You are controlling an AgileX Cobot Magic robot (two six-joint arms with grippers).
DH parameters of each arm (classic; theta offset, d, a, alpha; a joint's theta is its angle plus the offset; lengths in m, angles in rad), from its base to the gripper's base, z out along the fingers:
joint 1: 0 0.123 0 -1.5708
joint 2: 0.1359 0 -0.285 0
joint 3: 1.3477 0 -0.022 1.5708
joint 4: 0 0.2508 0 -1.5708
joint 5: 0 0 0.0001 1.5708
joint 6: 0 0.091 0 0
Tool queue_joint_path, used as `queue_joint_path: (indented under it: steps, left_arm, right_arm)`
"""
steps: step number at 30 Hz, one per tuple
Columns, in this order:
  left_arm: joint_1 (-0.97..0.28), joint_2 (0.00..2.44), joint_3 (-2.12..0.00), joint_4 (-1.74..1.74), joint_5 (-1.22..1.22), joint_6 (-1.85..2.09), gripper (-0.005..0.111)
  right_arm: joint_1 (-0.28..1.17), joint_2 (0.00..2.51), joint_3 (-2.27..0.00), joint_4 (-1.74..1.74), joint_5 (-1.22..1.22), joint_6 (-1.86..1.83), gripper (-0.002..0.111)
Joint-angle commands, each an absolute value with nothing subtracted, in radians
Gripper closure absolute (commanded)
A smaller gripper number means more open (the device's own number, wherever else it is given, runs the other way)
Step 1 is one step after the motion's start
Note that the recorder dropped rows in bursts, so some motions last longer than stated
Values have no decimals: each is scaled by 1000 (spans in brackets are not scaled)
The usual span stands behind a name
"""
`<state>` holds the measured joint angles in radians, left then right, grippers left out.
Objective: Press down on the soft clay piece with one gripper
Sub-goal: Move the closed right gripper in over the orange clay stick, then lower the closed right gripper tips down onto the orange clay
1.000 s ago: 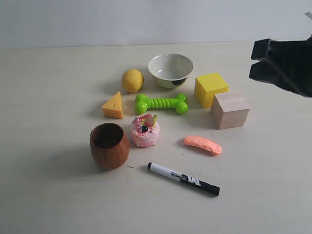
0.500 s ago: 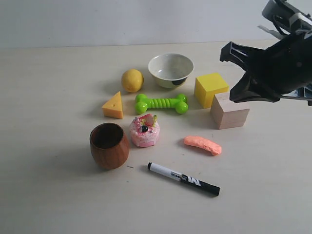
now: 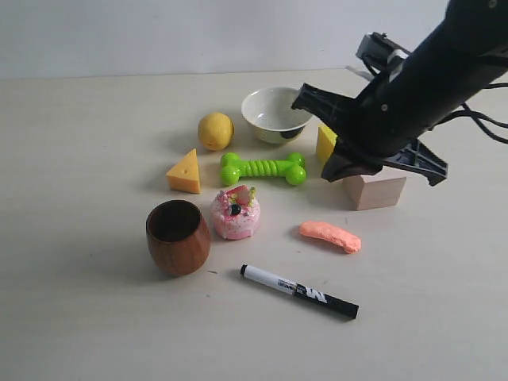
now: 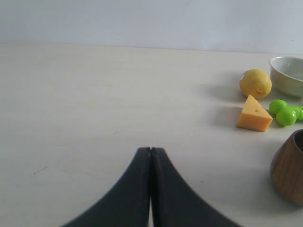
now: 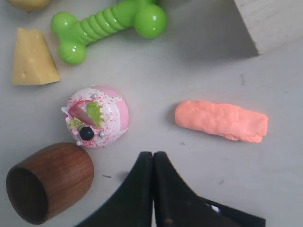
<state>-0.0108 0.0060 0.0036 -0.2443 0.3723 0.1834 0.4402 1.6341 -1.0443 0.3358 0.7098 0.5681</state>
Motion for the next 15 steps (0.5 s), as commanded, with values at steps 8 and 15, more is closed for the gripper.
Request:
queue_joint_path:
  steps: [8,15]
  left_arm:
    - [-9,0,0,-246,363,182,107]
    - [-9,0,0,-246,363,182,107]
  right_arm:
    - [465,1829,-1144,253,810,776,108]
    - [465,1843,-1144,228,796,816,108]
